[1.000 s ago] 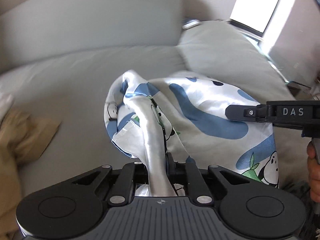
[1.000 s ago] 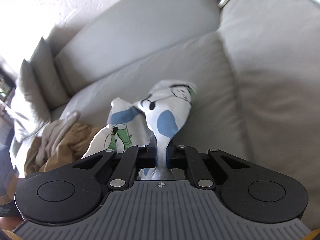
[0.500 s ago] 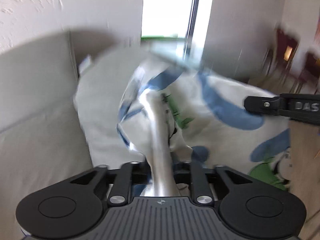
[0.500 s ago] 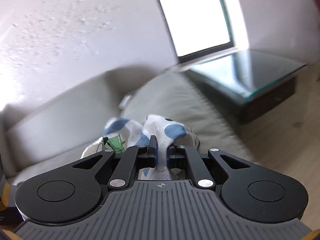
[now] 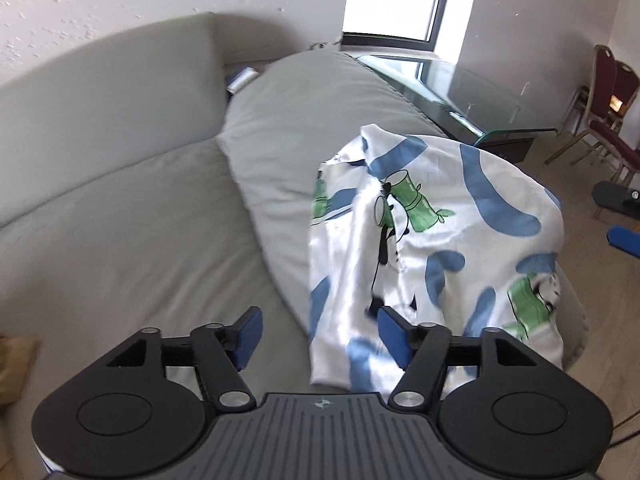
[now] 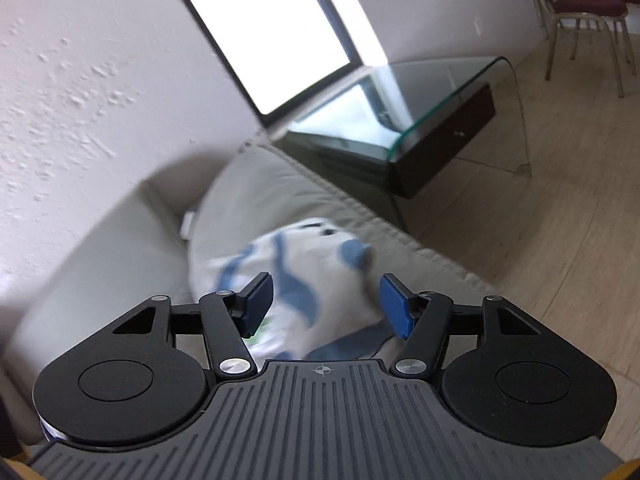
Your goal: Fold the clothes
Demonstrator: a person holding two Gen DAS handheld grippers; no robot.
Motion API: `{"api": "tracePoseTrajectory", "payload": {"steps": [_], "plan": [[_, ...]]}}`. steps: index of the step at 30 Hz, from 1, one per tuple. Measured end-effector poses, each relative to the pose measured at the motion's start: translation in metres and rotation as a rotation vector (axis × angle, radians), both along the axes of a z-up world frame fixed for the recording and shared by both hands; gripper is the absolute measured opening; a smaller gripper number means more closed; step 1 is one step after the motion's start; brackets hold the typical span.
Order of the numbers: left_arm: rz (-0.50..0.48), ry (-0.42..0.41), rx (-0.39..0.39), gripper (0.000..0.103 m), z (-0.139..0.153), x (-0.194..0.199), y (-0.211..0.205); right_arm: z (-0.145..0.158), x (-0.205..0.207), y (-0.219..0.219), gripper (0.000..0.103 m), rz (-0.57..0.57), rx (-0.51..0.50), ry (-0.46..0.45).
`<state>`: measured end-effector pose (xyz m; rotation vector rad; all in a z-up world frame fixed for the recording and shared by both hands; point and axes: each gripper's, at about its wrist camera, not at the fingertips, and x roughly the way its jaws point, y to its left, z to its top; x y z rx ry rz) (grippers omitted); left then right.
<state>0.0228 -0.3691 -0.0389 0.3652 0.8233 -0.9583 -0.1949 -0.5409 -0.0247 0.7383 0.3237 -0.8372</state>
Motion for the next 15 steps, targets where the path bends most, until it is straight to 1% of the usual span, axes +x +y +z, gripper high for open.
{"api": "tracePoseTrajectory", "payload": {"steps": [1, 2, 3, 4, 5, 7, 8, 11, 15], "plan": [[0.0, -0.004, 0.0, 0.074, 0.008, -0.004, 0.006, 0.008, -0.003, 0.006, 0.066, 0.029, 0.012, -0.002], [-0.007, -0.002, 0.005, 0.082, 0.018, -0.011, 0.011, 0.016, -0.003, 0.012, 0.066, 0.058, 0.024, 0.002], [-0.015, 0.001, 0.012, 0.093, 0.027, -0.017, 0.015, 0.023, 0.0, 0.02, 0.069, 0.085, 0.035, 0.021], [-0.023, 0.005, 0.019, 0.099, 0.037, -0.024, 0.019, 0.03, 0.004, 0.028, 0.077, 0.113, 0.046, 0.039], [-0.027, 0.0, 0.023, 0.102, 0.046, -0.031, 0.024, 0.037, 0.007, 0.035, 0.086, 0.135, 0.049, 0.062], [-0.033, -0.015, 0.029, 0.102, 0.062, -0.043, 0.031, 0.049, 0.006, 0.046, 0.096, 0.152, 0.015, 0.126], [-0.034, -0.018, 0.024, 0.102, 0.068, -0.049, 0.032, 0.055, 0.006, 0.052, 0.098, 0.16, -0.001, 0.158], [-0.027, -0.002, -0.008, 0.102, 0.083, -0.064, 0.038, 0.073, 0.005, 0.07, 0.101, 0.184, -0.052, 0.253], [-0.01, 0.032, -0.038, 0.102, 0.09, -0.08, 0.045, 0.097, 0.005, 0.094, 0.101, 0.216, -0.119, 0.38]]}}
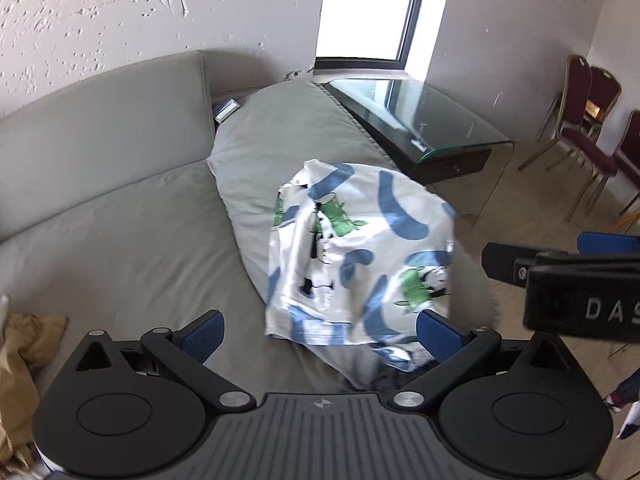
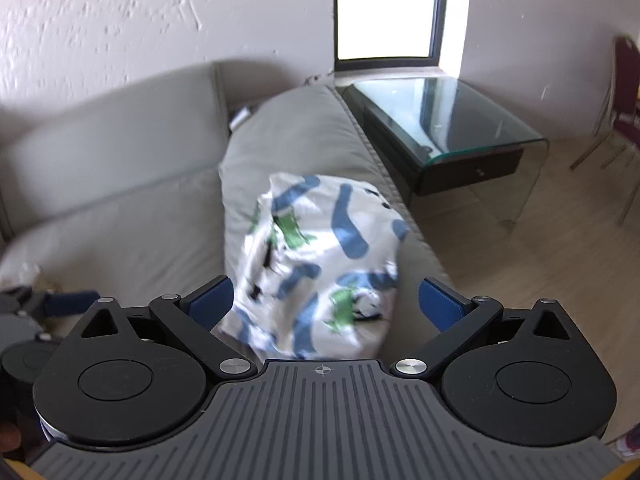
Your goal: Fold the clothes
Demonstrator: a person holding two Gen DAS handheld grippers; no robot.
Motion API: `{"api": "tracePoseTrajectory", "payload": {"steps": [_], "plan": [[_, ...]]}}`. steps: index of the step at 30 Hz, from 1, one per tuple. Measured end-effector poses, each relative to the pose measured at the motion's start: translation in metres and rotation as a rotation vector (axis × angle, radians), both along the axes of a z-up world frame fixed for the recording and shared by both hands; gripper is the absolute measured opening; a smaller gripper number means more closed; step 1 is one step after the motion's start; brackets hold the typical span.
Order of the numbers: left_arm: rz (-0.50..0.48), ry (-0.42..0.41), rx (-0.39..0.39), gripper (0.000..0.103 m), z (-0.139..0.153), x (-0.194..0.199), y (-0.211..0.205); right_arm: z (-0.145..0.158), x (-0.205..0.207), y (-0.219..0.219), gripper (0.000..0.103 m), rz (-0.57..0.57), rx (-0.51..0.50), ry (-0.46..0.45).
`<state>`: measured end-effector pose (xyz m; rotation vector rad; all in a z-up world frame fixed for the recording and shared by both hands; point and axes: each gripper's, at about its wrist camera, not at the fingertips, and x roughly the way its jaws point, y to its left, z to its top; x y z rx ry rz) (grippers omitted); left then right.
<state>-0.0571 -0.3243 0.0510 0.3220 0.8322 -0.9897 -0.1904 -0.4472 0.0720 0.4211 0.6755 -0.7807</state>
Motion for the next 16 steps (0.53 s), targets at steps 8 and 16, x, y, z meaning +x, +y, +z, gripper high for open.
{"api": "tracePoseTrajectory", "payload": {"steps": [8, 16], "plan": [[-0.015, -0.008, -0.009, 0.102, 0.006, -0.02, 0.002, 0.031, -0.011, 0.029, 0.101, 0.046, -0.076, 0.147], [-0.051, -0.017, -0.021, 0.102, 0.006, -0.031, -0.001, 0.029, -0.021, 0.028, 0.101, 0.061, -0.062, 0.148]]}}
